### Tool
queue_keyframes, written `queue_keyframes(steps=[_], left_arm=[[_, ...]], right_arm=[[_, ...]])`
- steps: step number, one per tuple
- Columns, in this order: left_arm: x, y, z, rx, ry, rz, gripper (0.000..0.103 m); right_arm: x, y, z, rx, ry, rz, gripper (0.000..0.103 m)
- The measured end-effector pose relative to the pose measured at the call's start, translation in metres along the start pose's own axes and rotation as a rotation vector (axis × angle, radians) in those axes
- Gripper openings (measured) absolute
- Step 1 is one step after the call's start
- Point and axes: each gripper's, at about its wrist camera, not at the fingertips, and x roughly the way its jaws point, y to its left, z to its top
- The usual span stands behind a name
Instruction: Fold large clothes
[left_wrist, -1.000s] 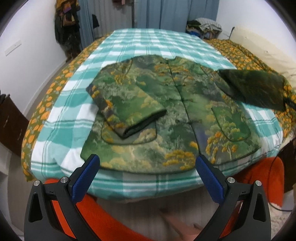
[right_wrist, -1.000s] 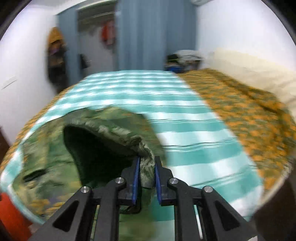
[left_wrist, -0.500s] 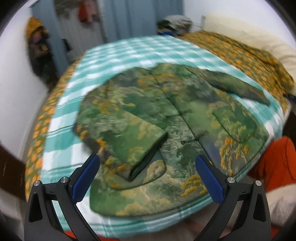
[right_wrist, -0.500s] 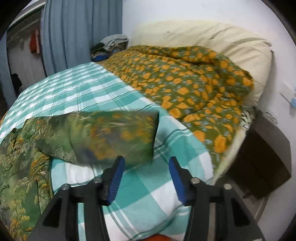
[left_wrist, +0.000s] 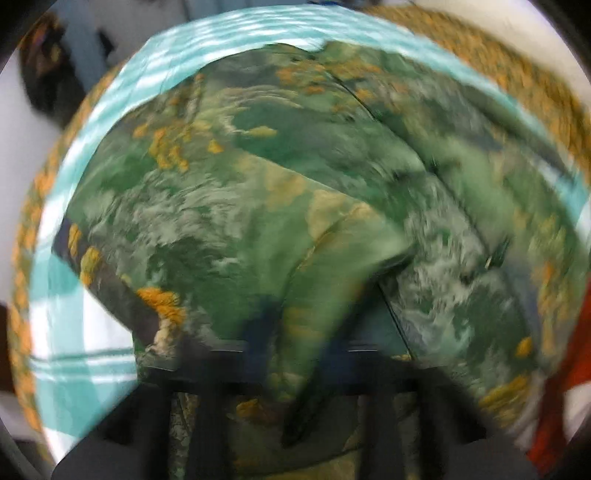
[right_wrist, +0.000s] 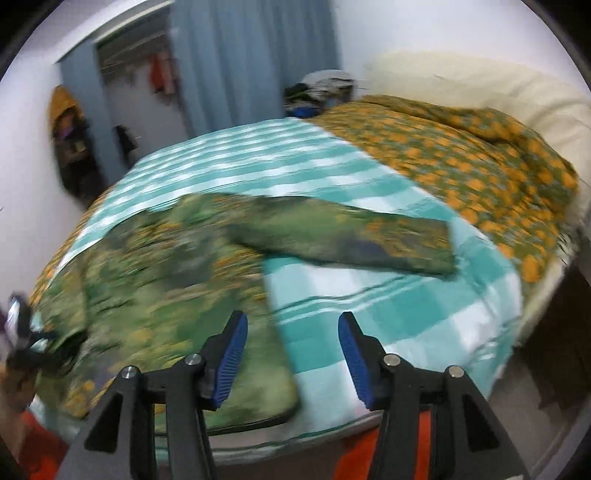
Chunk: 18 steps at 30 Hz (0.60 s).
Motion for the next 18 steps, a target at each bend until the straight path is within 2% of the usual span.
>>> queue_keyframes(steps=[2,5,8,10,11,14,15,18], left_arm=[[-0.018,0.016,-0.001,-0.062,-0.047,-0.01,0.008],[-0.066,0.056,-0.006,-0.18,-0.142,-0.007,0.008],[-0.115,0.111,-0.012,-0.308,-0.237,0.041,0.008],[-0.143,0.154,-0.02,-0.401,-0.284,0.098,0.008],[-0.155,0.178,-0.026,-0.45,-0.301,0.153,0.01],[-0.171,0.23,-0.044,-0.582,-0.312,0.284,0.02],[-0.177,0.253,-0.059,-0.651,-0.315,0.356,0.021],[-0.182,0.284,-0.087,-0.769,-0.304,0.44,0.024]], right_arm=[[-0.004,0.019,-0.002,-0.059,-0.012,0.018,0.052],[-0.008,0.044,-0.004,-0.147,-0.023,0.038,0.052],[-0.008,0.051,-0.003,-0.169,-0.025,0.048,0.052],[-0.005,0.053,-0.003,-0.165,-0.02,0.058,0.052],[-0.004,0.053,-0.004,-0.163,-0.016,0.062,0.052],[0.004,0.052,-0.005,-0.147,0.008,0.074,0.052],[0.007,0.052,-0.006,-0.138,0.016,0.077,0.052],[0.009,0.046,-0.006,-0.12,0.024,0.075,0.052]])
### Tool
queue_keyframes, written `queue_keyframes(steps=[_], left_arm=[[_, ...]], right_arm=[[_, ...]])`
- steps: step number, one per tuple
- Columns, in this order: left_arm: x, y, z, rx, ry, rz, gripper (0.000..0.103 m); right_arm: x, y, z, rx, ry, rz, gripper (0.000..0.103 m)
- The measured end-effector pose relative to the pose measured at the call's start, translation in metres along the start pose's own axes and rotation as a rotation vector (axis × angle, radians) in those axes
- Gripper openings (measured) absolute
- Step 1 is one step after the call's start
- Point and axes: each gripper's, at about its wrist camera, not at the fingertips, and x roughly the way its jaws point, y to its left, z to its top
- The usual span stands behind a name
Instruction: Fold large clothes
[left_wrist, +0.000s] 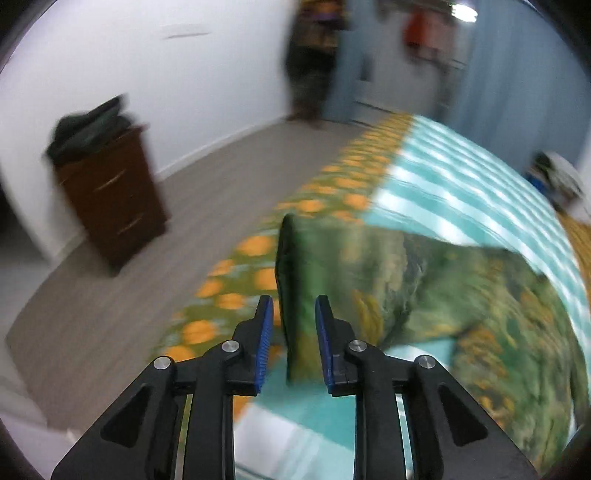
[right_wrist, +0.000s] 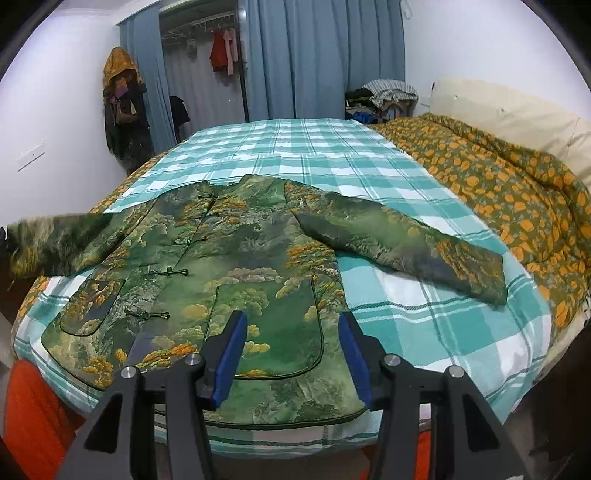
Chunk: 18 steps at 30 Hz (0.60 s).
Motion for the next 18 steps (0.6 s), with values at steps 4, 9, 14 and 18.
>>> queue_keyframes(steps=[4,9,14,18], left_arm=[[-0.002,0.018,-0.03,-0.056,0.046,-0.023,0.042],[-0.005,-0.037,-0.096,0.083,0.198,-0.291,0.074],[0.023,-0.118,-0.162,0.262,0.402,-0.429,0.074],[0.036,-0.154,-0.191,0.33,0.511,-0.516,0.074]], right_arm=[[0.002,-0.012,-0.001,0.009,0.026,-0.018,0.053],[0.021,-0.041,-0.007,0.001,0.153,-0.024,0.066],[0.062,-0.076,-0.027,0.07,0.348,0.031,0.066],[0.089,-0.093,-0.039,0.173,0.433,0.151,0.066]])
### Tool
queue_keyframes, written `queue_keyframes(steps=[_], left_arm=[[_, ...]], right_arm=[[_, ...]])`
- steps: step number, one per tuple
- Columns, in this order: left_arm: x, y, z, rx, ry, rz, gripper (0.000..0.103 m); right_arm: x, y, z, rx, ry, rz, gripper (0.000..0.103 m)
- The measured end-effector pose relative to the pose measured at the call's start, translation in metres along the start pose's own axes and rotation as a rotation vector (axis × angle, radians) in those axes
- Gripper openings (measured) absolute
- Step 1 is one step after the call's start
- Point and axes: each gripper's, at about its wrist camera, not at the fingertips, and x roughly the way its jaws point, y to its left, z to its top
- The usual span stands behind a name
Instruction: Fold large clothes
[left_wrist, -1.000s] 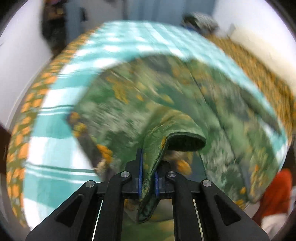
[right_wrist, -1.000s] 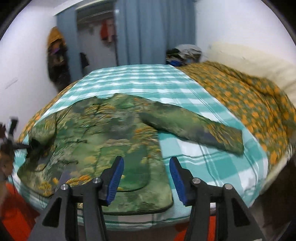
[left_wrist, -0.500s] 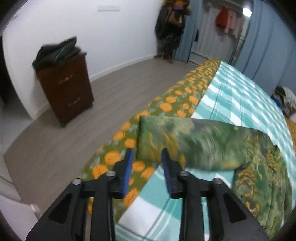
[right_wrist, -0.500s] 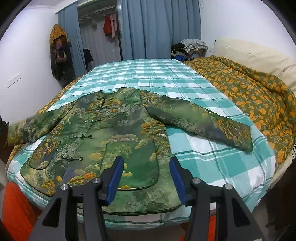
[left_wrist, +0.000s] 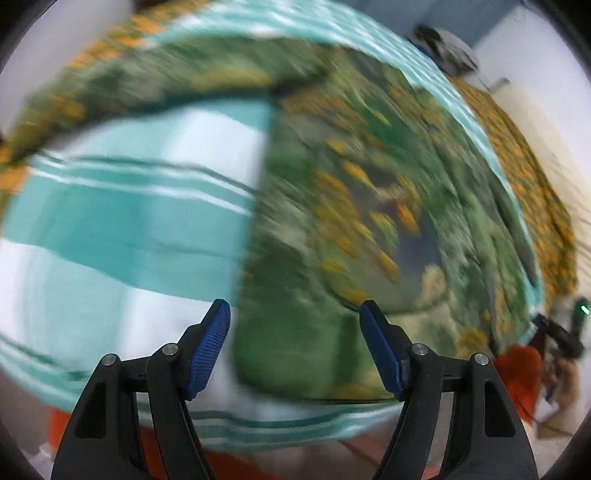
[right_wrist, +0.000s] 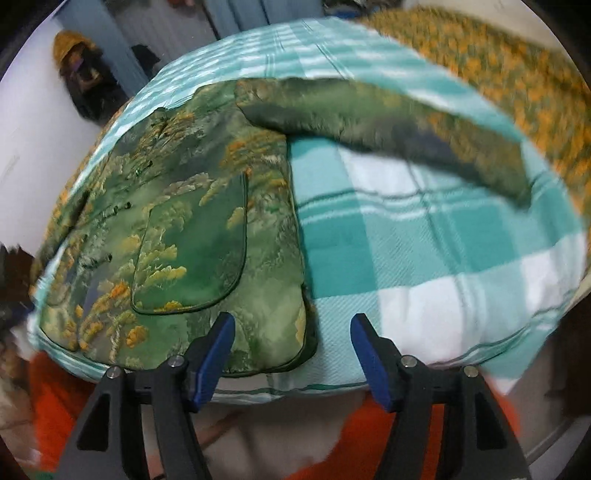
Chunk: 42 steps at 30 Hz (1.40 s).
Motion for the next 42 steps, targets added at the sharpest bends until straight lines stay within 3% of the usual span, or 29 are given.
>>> queue_keyframes(steps=[2,4,6,8,9,10,12,19,24,29,31,34,38,42], left_arm=[[0.012,-0.009,-0.004,0.021,0.022,0.037,0.074],[0.02,-0.012,-0.002,0.023,0.033,0.044,0.066],[0.026,-0.013,-0.001,0.013,0.04,0.047,0.023],[0.029,-0.015,0.002,0.005,0.036,0.038,0.016],[0.025,-0.015,0.002,0.007,0.032,0.038,0.014],[0.025,-0.017,0.003,0.015,0.025,0.045,0.013],[0.021,-0.021,0.001,0.036,0.018,0.056,0.012],[0.002,-0.022,-0.011,0.093,0.029,0.061,0.012],[-0.002,-0.026,-0.028,0.167,0.043,0.128,0.013],[-0.014,-0.027,-0.016,0.165,-0.027,0.155,0.034],[-0.036,-0.025,-0.011,0.16,-0.095,0.151,0.048],[-0.07,-0.027,0.001,0.141,-0.218,0.135,0.07],[-0.1,-0.038,0.015,0.085,-0.378,0.163,0.086],[-0.119,-0.061,0.021,0.033,-0.545,0.134,0.099]], right_arm=[[0.01,-0.001,-0.002,-0.004,0.018,0.0,0.066],[0.024,-0.002,-0.002,-0.001,0.053,0.043,0.066],[0.033,-0.003,-0.002,0.014,0.065,0.079,0.066],[0.038,0.0,-0.002,0.012,0.068,0.086,0.051],[0.038,0.001,-0.002,0.008,0.063,0.074,0.029],[0.037,0.002,-0.001,0.011,0.058,0.065,0.021],[0.033,0.006,0.0,0.013,0.043,0.067,0.015],[0.001,0.022,-0.002,-0.071,-0.007,0.013,0.013],[-0.005,0.023,-0.013,-0.082,0.019,-0.007,0.013],[0.004,0.03,-0.005,-0.112,-0.006,-0.078,0.02],[-0.002,0.032,0.001,-0.13,-0.053,-0.102,0.043],[-0.026,0.04,0.003,-0.151,-0.151,-0.131,0.053],[-0.056,0.049,0.012,-0.167,-0.268,-0.181,0.055],[-0.084,0.062,0.015,-0.153,-0.375,-0.178,0.056]])
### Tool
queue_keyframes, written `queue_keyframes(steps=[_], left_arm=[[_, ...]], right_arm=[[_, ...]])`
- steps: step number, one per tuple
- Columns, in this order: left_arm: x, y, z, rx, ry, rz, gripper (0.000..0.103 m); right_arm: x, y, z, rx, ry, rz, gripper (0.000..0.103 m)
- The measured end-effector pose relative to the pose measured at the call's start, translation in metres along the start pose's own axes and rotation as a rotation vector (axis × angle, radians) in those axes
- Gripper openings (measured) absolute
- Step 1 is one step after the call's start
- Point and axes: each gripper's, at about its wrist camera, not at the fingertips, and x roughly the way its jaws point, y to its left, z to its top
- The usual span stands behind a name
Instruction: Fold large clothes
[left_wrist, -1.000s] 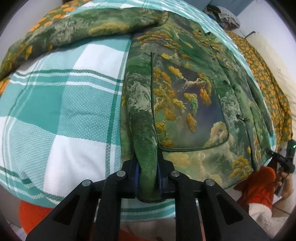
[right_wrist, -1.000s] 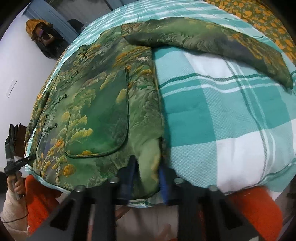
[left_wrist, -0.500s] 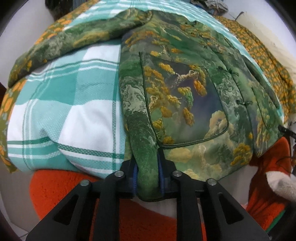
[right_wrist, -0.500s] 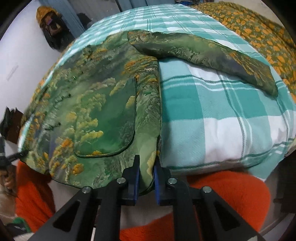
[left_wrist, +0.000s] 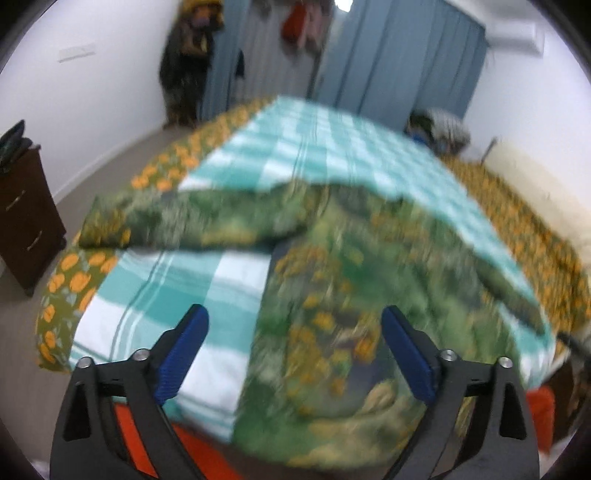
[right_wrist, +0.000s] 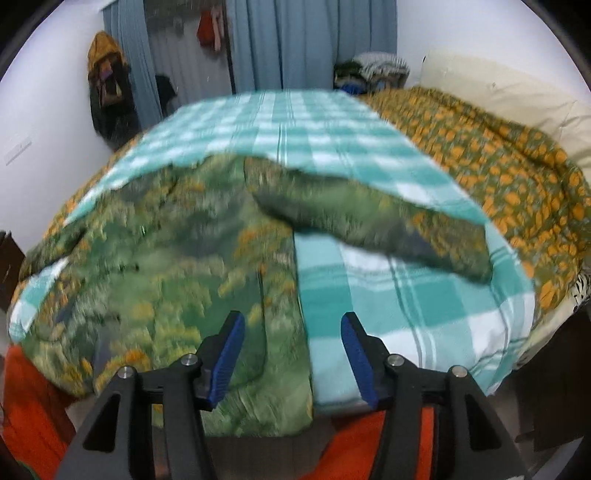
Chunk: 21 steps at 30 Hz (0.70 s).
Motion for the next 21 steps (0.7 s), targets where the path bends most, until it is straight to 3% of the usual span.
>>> queue_keyframes(steps=[2,7,12,16,21], left_arm=[[-0.005,-0.015,0.006,-0.002,-0.054,-0.004,0.099],[-0.003,-0.047,0.008,0.049,-0.085,-0.029,0.1],[0.008,-0.07,0.004,0.119,-0.072,-0.007,0.1],[0.014,-0.072,0.005,0.098,-0.012,-0.022,0.1],[0.011,-0.07,0.006,0.09,-0.017,0.003,0.1]], right_arm=[[-0.011,0.007,0.004,0.001,-0.036,-0.002,0.058],[-0.031,0.025,0.017,-0.039,-0.114,-0.025,0.062],[-0.036,0.027,0.017,-0.044,-0.123,-0.032,0.062],[-0.038,0.026,0.015,-0.044,-0.125,-0.045,0.062],[-0.036,0.02,0.01,-0.013,-0.114,-0.045,0.062]])
